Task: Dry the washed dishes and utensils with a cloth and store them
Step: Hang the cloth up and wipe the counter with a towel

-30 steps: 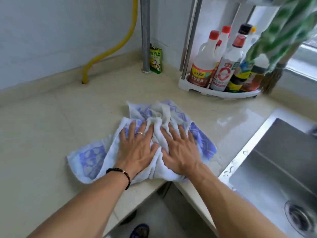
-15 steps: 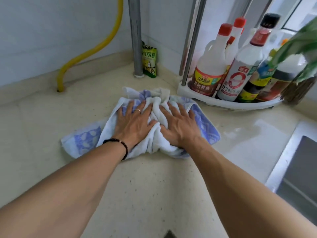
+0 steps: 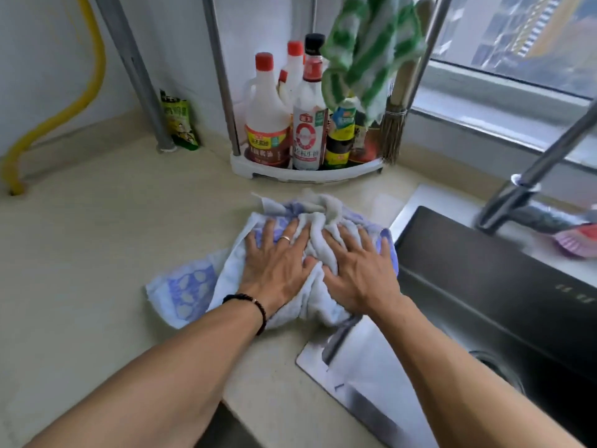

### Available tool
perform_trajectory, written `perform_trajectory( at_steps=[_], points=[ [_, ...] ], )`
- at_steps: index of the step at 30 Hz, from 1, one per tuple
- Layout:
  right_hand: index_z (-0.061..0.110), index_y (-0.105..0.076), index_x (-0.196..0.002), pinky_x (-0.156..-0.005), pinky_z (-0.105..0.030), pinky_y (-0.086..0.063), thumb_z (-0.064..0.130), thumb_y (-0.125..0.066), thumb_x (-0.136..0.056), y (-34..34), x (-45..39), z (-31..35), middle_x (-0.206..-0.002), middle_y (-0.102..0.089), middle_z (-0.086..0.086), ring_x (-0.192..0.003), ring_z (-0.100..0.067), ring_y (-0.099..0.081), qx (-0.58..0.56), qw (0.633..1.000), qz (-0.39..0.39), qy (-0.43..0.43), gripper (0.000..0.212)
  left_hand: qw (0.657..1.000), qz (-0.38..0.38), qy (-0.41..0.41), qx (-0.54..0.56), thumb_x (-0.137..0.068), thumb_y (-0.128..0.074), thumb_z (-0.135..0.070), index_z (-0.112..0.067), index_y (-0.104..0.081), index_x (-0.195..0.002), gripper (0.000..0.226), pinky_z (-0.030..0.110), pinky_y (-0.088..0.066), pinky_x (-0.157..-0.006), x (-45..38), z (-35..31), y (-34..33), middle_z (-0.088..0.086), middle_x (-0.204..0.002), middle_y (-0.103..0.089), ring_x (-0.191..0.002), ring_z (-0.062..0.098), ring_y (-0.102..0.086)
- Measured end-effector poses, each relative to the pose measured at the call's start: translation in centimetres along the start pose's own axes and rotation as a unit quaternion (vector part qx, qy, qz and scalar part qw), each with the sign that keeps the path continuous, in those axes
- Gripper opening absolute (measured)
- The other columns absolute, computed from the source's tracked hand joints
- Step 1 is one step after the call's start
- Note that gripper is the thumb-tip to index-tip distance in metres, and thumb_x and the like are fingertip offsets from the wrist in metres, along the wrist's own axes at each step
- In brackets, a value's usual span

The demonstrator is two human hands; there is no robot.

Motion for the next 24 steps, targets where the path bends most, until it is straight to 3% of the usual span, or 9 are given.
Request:
perform_trajectory(
  at_steps=[2,7,10,13,15,18,21,24],
  points=[
    [0.042,-0.014,-0.156,-0.119,-0.064,0.003,0.073,0.003,-0.079,0.5,-2.0,-2.2,-0.167,-0.010,0.009,-0.154,-0.023,-0.003,0.003,0.999,-0.010,-0.033,0.085,0.999,-0.024,-0.019,-0.012,-0.103,-0.029,-0.049,-0.034,-0.009,-0.159,0.061,0.052,-0.014,-0.117,-3.3,-1.5,0.1,-0.010,-0.166,-0.012,-0.151,0.030,-0.008],
    [0.042,-0.020,-0.154,-0.118,-0.061,-0.001,0.072,-0.023,-0.096,0.7,-7.0,-6.5,-0.165,-0.016,0.008,-0.152,-0.024,-0.011,0.034,0.996,-0.028,-0.075,0.066,0.999,-0.036,-0.037,0.015,-0.103,-0.029,-0.048,-0.036,-0.015,-0.157,0.057,0.057,-0.011,-0.118,-9.2,-2.9,0.0,-0.007,-0.165,-0.020,-0.147,0.034,-0.015],
    [0.044,-0.014,-0.156,-0.120,-0.057,0.000,0.074,-0.020,-0.094,0.8,-7.3,-6.3,-0.166,-0.011,0.008,-0.153,-0.023,-0.006,0.029,0.994,-0.018,-0.099,0.068,0.998,-0.037,-0.052,0.025,-0.103,-0.028,-0.050,-0.037,-0.015,-0.157,0.057,0.057,-0.010,-0.119,-9.6,-2.7,0.1,-0.006,-0.164,-0.021,-0.147,0.036,-0.016],
    [0.048,-0.006,-0.155,-0.121,-0.059,-0.005,0.084,-0.001,-0.078,0.6,-5.2,-3.2,-0.167,-0.005,0.006,-0.154,-0.027,-0.002,0.023,0.992,-0.004,-0.126,0.085,0.994,-0.029,-0.100,0.039,-0.104,-0.027,-0.050,-0.036,-0.014,-0.158,0.058,0.056,-0.008,-0.120,-8.0,-0.9,0.1,-0.006,-0.166,-0.015,-0.150,0.033,-0.007],
    [0.046,-0.002,-0.156,-0.121,-0.060,-0.003,0.084,0.000,-0.073,0.5,-3.3,-0.6,-0.168,0.000,0.003,-0.154,-0.031,0.002,0.001,0.990,0.017,-0.141,0.091,0.992,-0.022,-0.121,0.041,-0.104,-0.029,-0.050,-0.036,-0.014,-0.159,0.058,0.053,-0.009,-0.121,-6.3,1.0,0.2,-0.008,-0.167,-0.013,-0.152,0.030,-0.005],
    [0.036,-0.004,-0.159,-0.121,-0.060,0.000,0.078,-0.009,-0.086,-0.2,0.4,5.0,-0.169,0.003,-0.002,-0.154,-0.034,0.004,-0.001,0.990,0.035,-0.137,0.085,0.991,0.000,-0.126,0.042,-0.103,-0.034,-0.051,-0.038,-0.009,-0.159,0.062,0.050,-0.005,-0.121,-1.6,4.6,0.4,-0.013,-0.167,-0.008,-0.153,0.027,-0.002],
    [0.027,-0.002,-0.160,-0.120,-0.062,0.005,0.072,0.000,-0.082,-1.1,4.4,10.1,-0.168,0.002,-0.005,-0.153,-0.036,0.004,0.013,0.992,0.025,-0.126,0.090,0.992,0.020,-0.115,0.044,-0.101,-0.027,-0.057,-0.041,-0.004,-0.158,0.064,0.050,-0.004,-0.121,4.3,7.3,0.5,-0.015,-0.167,-0.005,-0.154,0.024,0.002],
    [0.021,0.003,-0.160,-0.119,-0.062,0.009,0.060,-0.021,-0.099,-1.6,9.4,12.7,-0.169,0.002,-0.007,-0.154,-0.035,0.009,0.015,0.995,0.032,-0.095,0.077,0.994,0.038,-0.097,0.038,-0.090,-0.015,-0.059,-0.041,-0.001,-0.158,0.072,0.053,-0.002,-0.121,10.6,7.7,0.3,-0.015,-0.167,-0.003,-0.155,0.023,0.005]
  ],
)
Point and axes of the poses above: each hand's wrist, its own x-axis away from the middle knuckle, its own y-axis out of the back of the hand, z = x × y, the point moved 1 cm from there along -x, towards the middle knuckle
